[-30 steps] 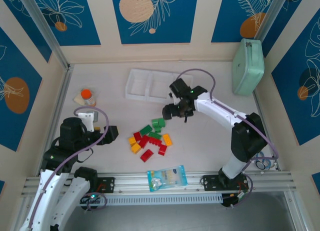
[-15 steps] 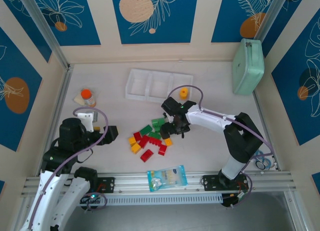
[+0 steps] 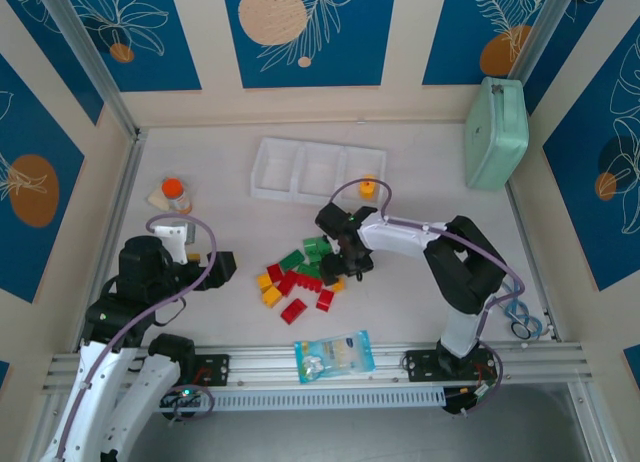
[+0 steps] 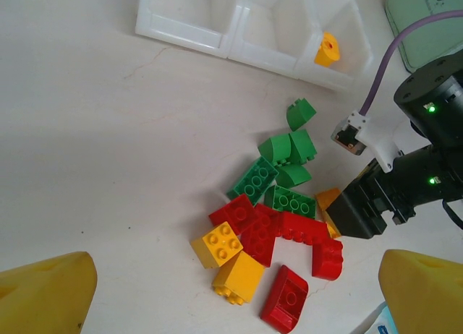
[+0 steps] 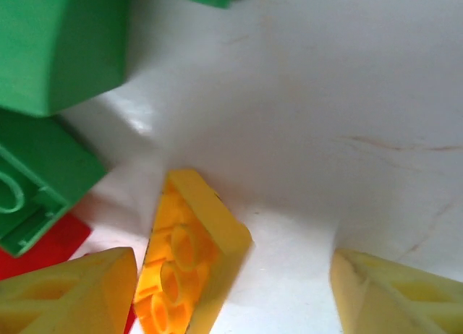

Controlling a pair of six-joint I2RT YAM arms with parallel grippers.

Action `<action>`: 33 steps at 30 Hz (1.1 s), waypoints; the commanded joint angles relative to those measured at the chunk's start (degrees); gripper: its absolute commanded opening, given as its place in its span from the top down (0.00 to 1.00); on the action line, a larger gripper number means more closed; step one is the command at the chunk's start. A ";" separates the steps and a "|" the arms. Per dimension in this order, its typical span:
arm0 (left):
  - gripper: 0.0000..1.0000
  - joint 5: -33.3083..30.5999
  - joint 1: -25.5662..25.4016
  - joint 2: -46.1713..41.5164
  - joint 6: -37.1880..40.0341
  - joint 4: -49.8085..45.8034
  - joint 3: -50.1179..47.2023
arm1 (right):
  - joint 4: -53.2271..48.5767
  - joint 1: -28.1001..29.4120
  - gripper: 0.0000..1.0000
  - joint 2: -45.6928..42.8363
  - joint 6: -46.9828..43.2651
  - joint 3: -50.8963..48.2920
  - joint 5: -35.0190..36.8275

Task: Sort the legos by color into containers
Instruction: Move the lego to the center of the table.

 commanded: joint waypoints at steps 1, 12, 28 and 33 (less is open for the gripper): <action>0.00 0.59 -0.35 -0.68 0.84 0.94 -0.73 | -1.72 -2.65 0.31 0.58 2.74 -1.09 2.46; 0.00 0.40 -0.35 -0.63 0.68 1.00 -0.72 | -4.48 -8.42 0.37 -6.47 5.28 -4.18 4.46; 0.00 0.49 -0.35 -0.36 0.68 1.09 -0.73 | -5.41 -7.41 0.07 -13.46 31.79 -9.11 2.86; 0.00 0.84 -0.35 -0.36 0.77 1.25 -0.79 | -4.35 -9.21 0.05 -16.14 34.91 -9.97 3.43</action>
